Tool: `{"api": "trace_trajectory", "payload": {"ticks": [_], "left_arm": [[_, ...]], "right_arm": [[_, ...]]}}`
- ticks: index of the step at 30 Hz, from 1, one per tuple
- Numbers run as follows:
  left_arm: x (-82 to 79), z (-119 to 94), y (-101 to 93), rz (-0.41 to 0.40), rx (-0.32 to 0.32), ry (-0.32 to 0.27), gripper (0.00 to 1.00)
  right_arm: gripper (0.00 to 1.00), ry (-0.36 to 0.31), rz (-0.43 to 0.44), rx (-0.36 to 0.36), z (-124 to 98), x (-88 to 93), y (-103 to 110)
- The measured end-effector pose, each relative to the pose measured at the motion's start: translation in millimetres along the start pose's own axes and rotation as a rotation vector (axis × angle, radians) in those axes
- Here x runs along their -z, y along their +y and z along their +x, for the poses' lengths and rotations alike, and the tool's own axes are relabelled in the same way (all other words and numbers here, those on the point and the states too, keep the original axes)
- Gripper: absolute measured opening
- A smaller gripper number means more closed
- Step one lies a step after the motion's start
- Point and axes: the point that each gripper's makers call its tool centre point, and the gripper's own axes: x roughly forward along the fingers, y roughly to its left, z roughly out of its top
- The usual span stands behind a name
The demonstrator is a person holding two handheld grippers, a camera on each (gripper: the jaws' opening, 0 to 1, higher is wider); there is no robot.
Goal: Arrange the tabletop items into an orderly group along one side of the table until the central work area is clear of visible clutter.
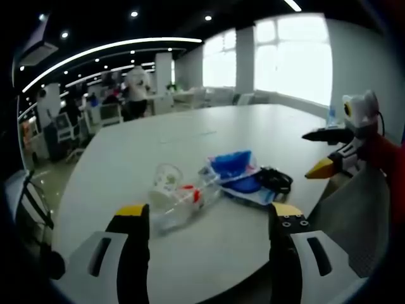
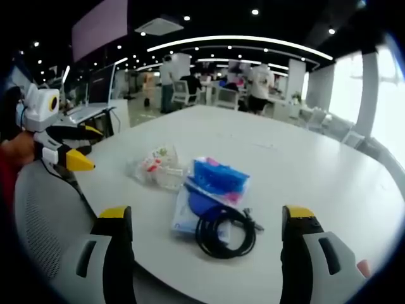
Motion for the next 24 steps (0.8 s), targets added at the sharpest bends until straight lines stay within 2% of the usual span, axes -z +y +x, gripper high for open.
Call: {"api": "trace_trajectory", "payload": {"ticks": [13, 24], "left_arm": [[-0.7, -1.2, 1.1, 0.000, -0.004, -0.005, 0.73], [-0.1, -1.6, 1.5, 0.001, -0.007, 0.000, 0.73]], "right_arm": [[0.98, -0.001, 0.009, -0.014, 0.3, -0.9, 2.5], [0.98, -0.019, 0.099, -0.049, 2.6, -3.6, -2.5]]}}
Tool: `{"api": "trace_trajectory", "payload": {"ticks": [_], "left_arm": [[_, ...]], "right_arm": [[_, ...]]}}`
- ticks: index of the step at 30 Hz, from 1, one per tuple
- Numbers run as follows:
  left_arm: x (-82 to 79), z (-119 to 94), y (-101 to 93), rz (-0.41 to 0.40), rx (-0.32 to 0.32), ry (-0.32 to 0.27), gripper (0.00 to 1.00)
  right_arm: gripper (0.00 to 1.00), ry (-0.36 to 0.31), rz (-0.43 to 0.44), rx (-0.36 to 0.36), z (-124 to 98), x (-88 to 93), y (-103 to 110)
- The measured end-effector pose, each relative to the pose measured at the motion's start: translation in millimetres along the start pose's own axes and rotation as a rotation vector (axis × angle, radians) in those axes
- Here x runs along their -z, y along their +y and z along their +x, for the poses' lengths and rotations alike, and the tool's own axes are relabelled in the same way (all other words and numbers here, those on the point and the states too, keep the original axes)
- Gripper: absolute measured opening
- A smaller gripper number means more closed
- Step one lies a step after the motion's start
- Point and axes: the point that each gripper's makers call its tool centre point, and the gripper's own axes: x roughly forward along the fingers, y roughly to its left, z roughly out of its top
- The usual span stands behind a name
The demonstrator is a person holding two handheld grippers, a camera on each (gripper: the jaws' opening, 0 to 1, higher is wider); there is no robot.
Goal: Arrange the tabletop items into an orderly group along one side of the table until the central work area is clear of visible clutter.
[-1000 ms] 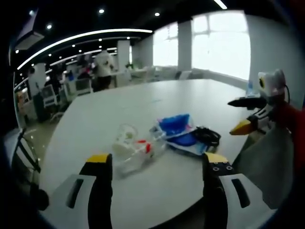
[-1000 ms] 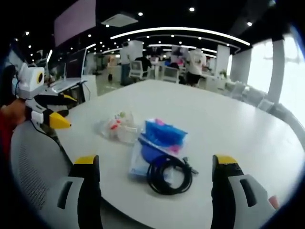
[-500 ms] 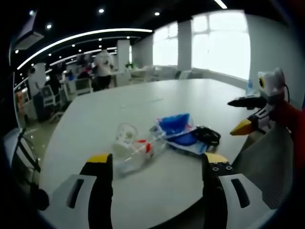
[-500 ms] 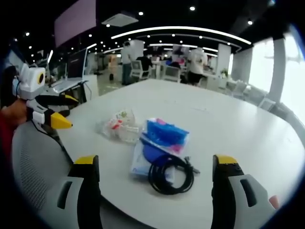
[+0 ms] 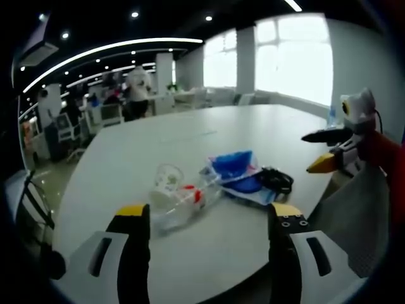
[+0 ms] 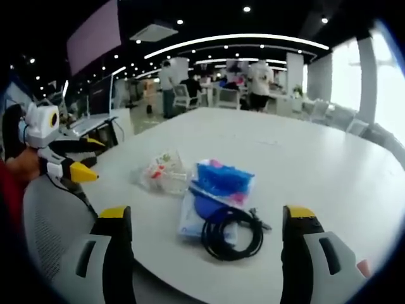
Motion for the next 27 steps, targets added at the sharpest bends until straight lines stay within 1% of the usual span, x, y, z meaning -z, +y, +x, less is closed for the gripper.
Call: {"api": "trace_trajectory", "payload": {"ticks": [4, 7, 10, 14, 16, 21, 24, 27], "left_arm": [[0.3, 0.1, -0.2, 0.000, 0.001, 0.001, 0.72], [0.6, 0.0, -0.1, -0.001, 0.001, 0.003, 0.72], [0.9, 0.1, -0.1, -0.002, 0.001, 0.005, 0.72], [0.5, -0.2, 0.3, -0.002, -0.001, 0.004, 0.71], [0.5, -0.3, 0.5, -0.002, -0.001, 0.004, 0.71], [0.0, -0.9, 1.9, -0.003, -0.008, 0.001, 0.71], [0.9, -0.9, 2.3, -0.002, -0.010, 0.005, 0.71], [1.7, -0.7, 2.6, -0.001, -0.011, 0.009, 0.71]], "right_arm": [[0.97, 0.004, 0.043, -0.036, 3.8, -0.2, 1.3], [0.97, 0.002, 0.047, -0.051, 6.6, -3.6, -2.1], [0.96, 0.008, 0.033, -0.061, 8.7, -8.5, -7.7], [0.96, -0.002, 0.007, -0.072, 10.5, -24.7, -16.1], [0.96, -0.014, -0.005, -0.076, 11.7, -36.6, -20.7], [0.96, -0.073, -0.013, -0.087, 11.9, -69.2, -25.0], [0.96, -0.099, -0.019, -0.089, 12.2, -76.5, -21.5], [0.96, -0.097, 0.002, -0.098, 15.5, -71.5, -16.8]]}}
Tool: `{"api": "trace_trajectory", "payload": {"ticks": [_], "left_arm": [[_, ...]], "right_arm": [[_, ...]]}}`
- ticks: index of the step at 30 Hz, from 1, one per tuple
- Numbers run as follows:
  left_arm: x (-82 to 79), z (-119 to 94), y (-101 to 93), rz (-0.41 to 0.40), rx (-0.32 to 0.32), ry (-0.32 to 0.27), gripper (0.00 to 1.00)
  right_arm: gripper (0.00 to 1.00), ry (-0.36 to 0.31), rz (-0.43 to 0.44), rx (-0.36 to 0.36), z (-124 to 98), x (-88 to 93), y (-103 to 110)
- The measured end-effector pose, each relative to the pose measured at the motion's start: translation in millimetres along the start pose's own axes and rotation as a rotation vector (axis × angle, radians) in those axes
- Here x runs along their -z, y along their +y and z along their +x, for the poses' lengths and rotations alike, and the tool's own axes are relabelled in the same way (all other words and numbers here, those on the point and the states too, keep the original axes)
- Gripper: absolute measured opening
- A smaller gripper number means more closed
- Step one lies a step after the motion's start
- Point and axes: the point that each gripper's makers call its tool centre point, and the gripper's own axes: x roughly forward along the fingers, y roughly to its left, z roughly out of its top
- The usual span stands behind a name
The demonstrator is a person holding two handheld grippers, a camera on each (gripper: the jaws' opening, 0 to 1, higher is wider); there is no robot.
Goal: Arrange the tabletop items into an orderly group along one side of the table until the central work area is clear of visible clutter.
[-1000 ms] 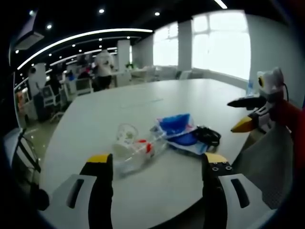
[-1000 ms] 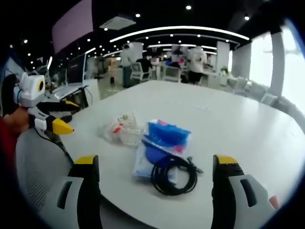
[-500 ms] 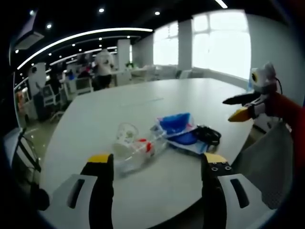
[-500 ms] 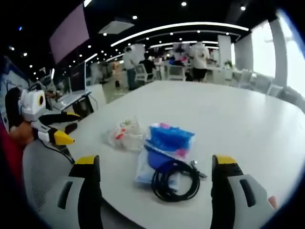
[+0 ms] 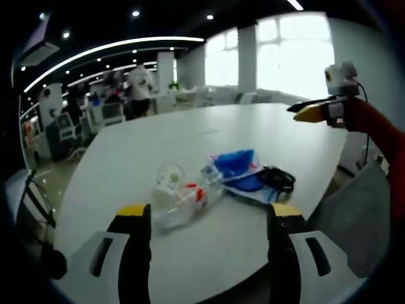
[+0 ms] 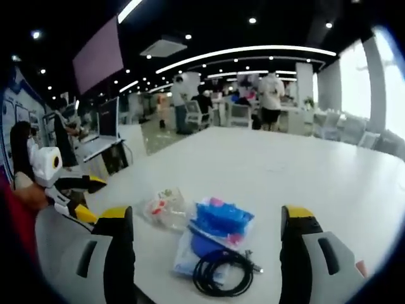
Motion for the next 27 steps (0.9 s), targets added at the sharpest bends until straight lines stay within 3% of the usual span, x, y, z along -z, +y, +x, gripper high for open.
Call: {"api": "trace_trajectory", "payload": {"ticks": [6, 10, 16, 20, 27], "left_arm": [[2.8, 1.4, -1.0, 0.000, 0.005, 0.016, 0.71], [2.9, 2.2, -0.6, -0.015, 0.014, 0.020, 0.71], [-3.6, 9.3, 9.9, -0.136, 0.035, -0.006, 0.71], [-8.8, 14.4, 17.7, -0.097, 0.021, -0.002, 0.71], [-32.0, 33.2, 36.3, -0.026, 0.007, -0.016, 0.71]], "right_arm": [[0.96, 0.029, 0.033, -0.018, 2.4, 19.8, 4.7], [0.96, 0.020, 0.057, -0.013, -0.7, 20.9, 4.2], [0.96, 0.026, 0.064, -0.002, 0.8, 27.7, 3.0], [0.96, 0.033, 0.067, -0.001, 1.6, 29.7, 1.8], [0.96, 0.026, 0.064, -0.006, 7.5, 24.3, 3.5]]}}
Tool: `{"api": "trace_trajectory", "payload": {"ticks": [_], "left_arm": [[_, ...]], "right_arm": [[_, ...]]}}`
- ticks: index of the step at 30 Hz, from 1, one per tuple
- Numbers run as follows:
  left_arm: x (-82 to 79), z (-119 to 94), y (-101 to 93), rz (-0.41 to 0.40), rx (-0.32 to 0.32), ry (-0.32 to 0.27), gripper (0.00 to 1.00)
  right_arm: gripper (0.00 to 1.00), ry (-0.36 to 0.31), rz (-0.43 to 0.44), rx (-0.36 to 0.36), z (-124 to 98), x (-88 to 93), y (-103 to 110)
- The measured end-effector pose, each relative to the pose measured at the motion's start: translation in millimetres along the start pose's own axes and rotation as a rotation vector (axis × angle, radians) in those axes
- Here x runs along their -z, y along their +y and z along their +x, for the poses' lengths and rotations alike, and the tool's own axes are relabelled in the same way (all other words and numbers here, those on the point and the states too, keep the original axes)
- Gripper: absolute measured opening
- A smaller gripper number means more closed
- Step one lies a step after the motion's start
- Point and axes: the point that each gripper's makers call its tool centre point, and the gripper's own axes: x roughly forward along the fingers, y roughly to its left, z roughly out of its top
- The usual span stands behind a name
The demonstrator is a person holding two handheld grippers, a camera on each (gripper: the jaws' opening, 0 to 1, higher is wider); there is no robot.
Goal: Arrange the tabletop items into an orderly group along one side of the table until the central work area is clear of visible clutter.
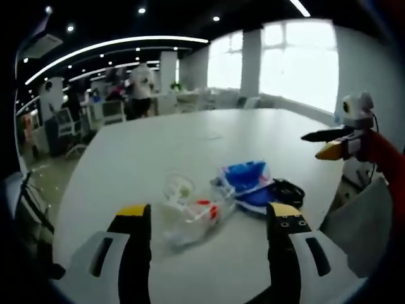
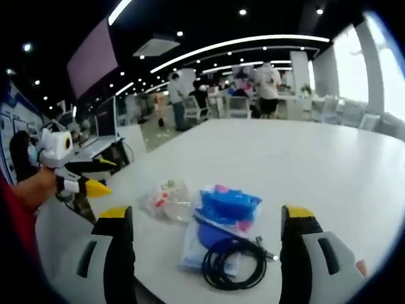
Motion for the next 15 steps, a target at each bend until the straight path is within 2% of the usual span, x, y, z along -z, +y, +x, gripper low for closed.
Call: {"api": "trace_trajectory", "payload": {"ticks": [7, 11, 15], "left_arm": [[-14.6, 21.0, 15.7, 0.016, -0.011, -0.008, 0.70], [-19.5, 29.7, 14.9, 0.023, -0.010, -0.015, 0.70], [-17.5, 36.4, 11.5, 0.040, -0.004, -0.008, 0.69]], "right_arm": [[0.96, -0.008, -0.003, -0.002, 6.0, -4.6, 3.2], [0.96, -0.021, 0.010, -0.001, 11.4, -8.8, 4.8], [0.96, -0.036, 0.008, -0.008, 20.1, -16.3, 9.6]]}}
